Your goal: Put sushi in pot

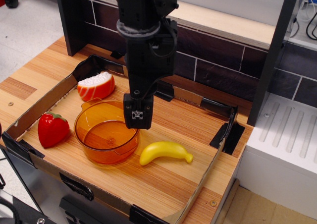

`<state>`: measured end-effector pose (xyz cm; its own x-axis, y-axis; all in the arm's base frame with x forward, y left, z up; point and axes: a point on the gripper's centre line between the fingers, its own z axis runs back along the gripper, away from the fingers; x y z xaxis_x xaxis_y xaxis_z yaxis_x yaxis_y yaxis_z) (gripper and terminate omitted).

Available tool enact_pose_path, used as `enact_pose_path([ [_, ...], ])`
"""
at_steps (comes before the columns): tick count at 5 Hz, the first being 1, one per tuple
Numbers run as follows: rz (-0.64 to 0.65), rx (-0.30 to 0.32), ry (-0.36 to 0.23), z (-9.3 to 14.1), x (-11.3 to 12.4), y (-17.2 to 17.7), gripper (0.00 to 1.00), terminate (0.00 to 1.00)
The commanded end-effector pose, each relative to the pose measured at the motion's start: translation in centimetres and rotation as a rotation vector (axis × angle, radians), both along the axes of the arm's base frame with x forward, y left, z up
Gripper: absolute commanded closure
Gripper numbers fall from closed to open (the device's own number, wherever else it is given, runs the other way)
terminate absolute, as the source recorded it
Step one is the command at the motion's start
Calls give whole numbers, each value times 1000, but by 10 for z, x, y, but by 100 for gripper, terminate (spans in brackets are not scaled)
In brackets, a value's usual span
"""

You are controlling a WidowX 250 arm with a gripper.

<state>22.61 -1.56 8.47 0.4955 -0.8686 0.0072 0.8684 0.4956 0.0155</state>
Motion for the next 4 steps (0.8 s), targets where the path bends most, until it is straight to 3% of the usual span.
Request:
enact_pose_path([
  [1,0,0,0,0,0,0,0,0],
  [3,199,-109,-123,35,34,32,0,0],
  [4,334,-99,-178,43,53,55,0,0],
])
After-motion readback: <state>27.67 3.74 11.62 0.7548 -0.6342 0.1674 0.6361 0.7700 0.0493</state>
